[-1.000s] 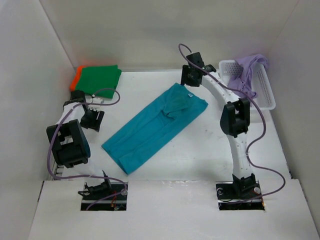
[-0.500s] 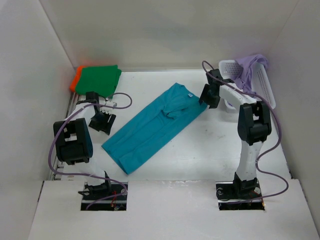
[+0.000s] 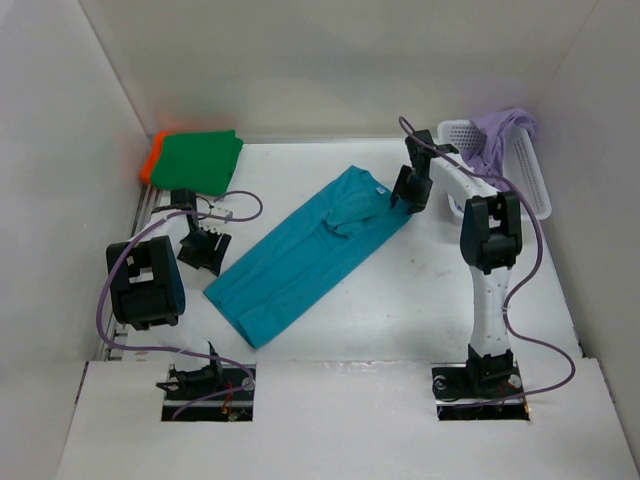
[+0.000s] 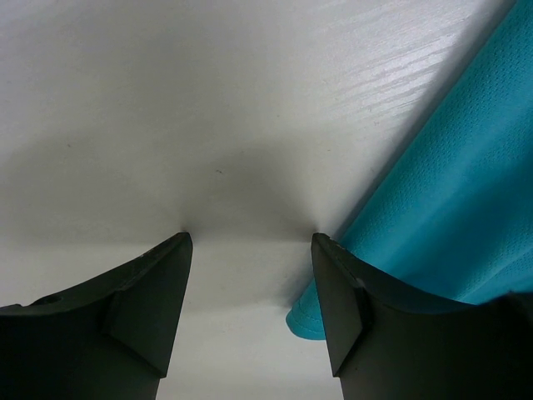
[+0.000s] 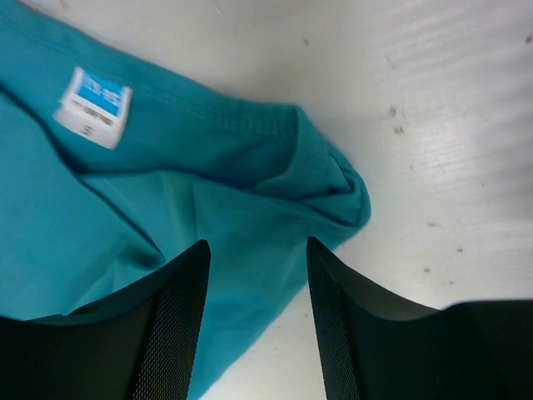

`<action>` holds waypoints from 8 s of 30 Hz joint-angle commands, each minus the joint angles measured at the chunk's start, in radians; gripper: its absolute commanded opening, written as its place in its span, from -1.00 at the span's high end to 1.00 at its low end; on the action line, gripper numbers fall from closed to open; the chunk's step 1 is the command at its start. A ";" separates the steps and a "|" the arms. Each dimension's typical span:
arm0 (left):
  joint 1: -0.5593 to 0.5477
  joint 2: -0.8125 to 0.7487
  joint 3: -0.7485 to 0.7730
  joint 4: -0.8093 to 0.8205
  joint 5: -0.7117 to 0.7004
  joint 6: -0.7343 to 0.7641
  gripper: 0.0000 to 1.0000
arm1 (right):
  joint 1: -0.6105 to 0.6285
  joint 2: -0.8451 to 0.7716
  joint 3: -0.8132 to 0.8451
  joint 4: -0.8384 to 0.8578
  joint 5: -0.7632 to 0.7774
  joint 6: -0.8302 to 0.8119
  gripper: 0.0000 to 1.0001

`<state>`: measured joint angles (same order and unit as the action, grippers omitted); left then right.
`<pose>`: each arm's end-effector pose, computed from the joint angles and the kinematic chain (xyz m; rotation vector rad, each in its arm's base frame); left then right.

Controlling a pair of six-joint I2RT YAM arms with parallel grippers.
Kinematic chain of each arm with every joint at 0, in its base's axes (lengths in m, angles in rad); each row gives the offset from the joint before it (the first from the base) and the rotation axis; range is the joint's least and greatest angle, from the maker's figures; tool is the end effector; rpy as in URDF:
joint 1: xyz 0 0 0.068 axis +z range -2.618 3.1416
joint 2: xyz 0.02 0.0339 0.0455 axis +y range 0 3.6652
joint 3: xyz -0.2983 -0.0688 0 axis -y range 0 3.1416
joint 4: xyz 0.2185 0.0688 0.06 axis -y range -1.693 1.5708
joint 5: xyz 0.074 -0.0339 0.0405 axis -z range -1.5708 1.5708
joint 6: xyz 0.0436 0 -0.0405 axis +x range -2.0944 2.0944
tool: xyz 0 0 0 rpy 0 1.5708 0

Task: Fold and stack the t-shirts
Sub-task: Rotate the tshirt 80 degrees, then grab the bottom of the folded rectangular tshirt with both arms

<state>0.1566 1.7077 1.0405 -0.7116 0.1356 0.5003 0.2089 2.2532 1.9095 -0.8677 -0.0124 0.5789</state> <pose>0.2892 0.0397 0.2059 0.5172 2.8687 -0.0968 0.4650 0.0991 0.2178 0.5132 2.7595 0.2118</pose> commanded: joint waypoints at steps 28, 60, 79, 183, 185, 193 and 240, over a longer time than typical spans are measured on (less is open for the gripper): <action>-0.045 -0.049 -0.056 0.005 0.160 -0.026 -0.13 | -0.018 -0.119 -0.013 0.027 0.084 0.047 0.15; -0.030 -0.051 0.010 -0.031 0.246 -0.120 -0.13 | -0.043 -0.158 -0.237 0.160 0.092 0.510 -0.24; -0.075 0.007 -0.073 0.029 0.291 -0.117 -0.11 | 0.034 -0.192 -0.377 0.142 0.198 0.769 -0.22; -0.005 -0.425 -0.180 -0.080 0.295 -0.134 -0.17 | 1.004 -0.468 -1.052 0.889 0.051 1.056 0.40; -0.018 -0.450 -0.181 -0.078 0.286 -0.131 -0.17 | 0.999 -0.477 -1.092 0.935 0.049 1.076 0.77; -0.321 -0.608 -0.175 -0.043 0.150 0.044 -0.20 | 0.988 -0.596 -1.274 0.969 0.072 1.080 1.00; -1.132 -0.635 -0.498 -0.043 -0.036 0.563 0.98 | 0.990 -0.938 -1.503 0.960 0.008 0.891 0.85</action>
<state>-1.0187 1.0672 0.4938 -0.7704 0.0639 1.1084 1.1866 1.3212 0.3630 0.1253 0.0204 1.5204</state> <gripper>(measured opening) 0.032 0.088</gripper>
